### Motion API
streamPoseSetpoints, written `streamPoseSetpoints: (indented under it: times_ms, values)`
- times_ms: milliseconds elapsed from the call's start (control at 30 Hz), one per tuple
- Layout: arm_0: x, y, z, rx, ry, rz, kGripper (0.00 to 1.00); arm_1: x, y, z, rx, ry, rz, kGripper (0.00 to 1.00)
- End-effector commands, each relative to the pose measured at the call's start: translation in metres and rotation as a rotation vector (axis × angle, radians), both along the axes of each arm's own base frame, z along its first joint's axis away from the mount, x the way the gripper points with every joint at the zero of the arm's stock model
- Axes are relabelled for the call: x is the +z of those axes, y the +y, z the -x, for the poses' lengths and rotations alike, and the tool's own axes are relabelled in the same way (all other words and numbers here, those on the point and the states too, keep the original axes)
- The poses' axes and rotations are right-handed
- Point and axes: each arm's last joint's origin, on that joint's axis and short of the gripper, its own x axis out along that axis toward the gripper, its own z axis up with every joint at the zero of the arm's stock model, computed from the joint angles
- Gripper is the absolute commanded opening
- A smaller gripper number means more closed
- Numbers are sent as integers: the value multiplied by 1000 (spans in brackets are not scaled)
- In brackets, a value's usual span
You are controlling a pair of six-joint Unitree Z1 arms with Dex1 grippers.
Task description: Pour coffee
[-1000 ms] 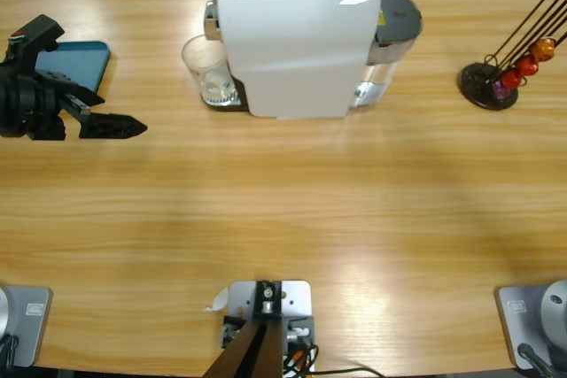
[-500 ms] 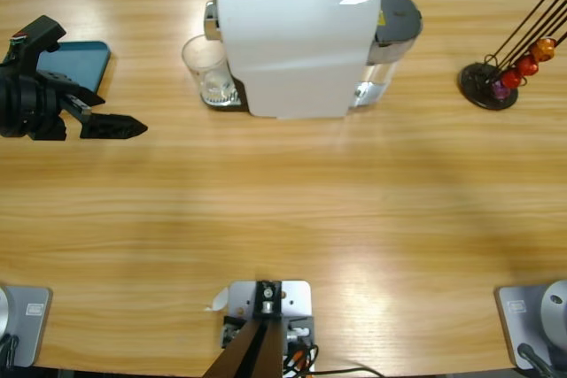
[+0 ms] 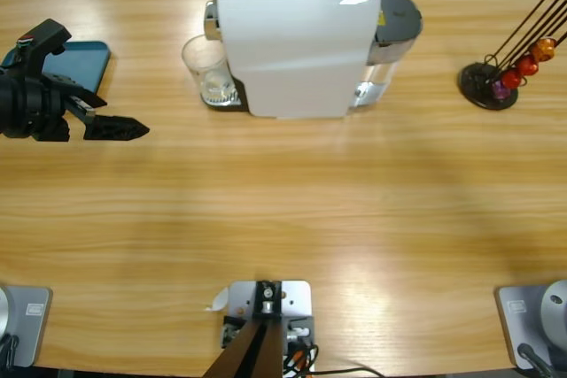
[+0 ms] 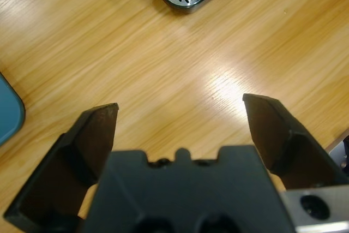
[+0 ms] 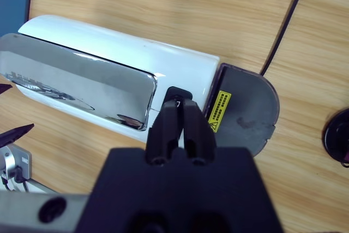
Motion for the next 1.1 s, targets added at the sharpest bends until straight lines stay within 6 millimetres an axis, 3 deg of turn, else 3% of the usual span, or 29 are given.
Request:
streamPoseSetpoints:
  times_ms: [33, 267, 333, 400, 433, 467, 567, 667, 900, 1100]
  values:
    - [-18, 0, 2, 12, 58, -48, 989, -40, 5, -18, -5, 104, 87, 0]
    - [-19, 0, 2, 12, 62, -51, 989, -46, 15, -14, 15, 112, 136, 0]
    - [-18, 0, 2, 12, 59, -49, 987, -31, 12, -11, 11, 68, 115, 0]
    - [-16, 1, 4, 12, 49, -42, 987, 3, 4, 2, 32, -23, 67, 59]
    - [-13, 2, 5, 12, 40, -35, 987, 20, -1, 12, 38, -66, 42, 681]
    - [-10, 3, 7, 11, 29, -27, 987, 36, -8, 24, 41, -102, 20, 975]
    - [-1, 4, 12, 0, -2, -4, 987, 71, -25, 69, 73, -178, -30, 1000]
    - [8, 5, 21, -23, -31, 29, 991, 73, -34, 103, 113, -176, -34, 1000]
    - [14, 8, 40, -98, -24, 110, 991, 36, -63, 161, 218, -197, -204, 1000]
    - [10, 11, 55, -139, -23, 118, 996, -30, -90, 199, 293, -284, -270, 1000]
